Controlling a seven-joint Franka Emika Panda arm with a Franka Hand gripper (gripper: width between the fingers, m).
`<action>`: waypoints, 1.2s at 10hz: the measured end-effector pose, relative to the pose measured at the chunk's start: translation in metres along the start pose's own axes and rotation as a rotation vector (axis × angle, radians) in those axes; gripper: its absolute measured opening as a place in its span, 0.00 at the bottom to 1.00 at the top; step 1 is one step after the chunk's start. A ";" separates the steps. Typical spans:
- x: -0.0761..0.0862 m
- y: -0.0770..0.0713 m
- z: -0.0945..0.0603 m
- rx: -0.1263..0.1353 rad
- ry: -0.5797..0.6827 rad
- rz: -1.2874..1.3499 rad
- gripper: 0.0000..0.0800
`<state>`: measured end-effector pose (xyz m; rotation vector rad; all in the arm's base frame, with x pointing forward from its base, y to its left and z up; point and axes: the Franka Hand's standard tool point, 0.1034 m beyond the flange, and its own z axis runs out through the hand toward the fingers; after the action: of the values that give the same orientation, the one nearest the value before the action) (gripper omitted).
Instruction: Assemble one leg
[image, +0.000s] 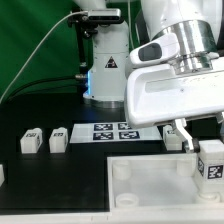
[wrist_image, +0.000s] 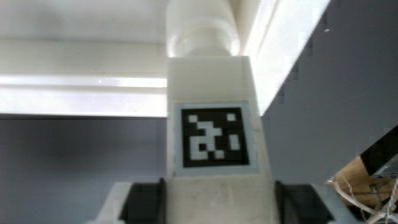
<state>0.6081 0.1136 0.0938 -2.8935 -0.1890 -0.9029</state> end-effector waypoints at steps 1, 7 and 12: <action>-0.002 0.001 0.003 -0.002 0.005 0.002 0.37; 0.004 0.001 0.012 -0.002 0.001 0.025 0.44; 0.003 0.001 0.012 -0.002 0.000 0.026 0.81</action>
Offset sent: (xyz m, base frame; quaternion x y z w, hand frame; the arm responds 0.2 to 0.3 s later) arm 0.0055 0.0055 -0.0250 -0.0031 0.0264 0.0148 0.9995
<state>0.6174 0.1140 0.0856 -2.8908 -0.1501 -0.8997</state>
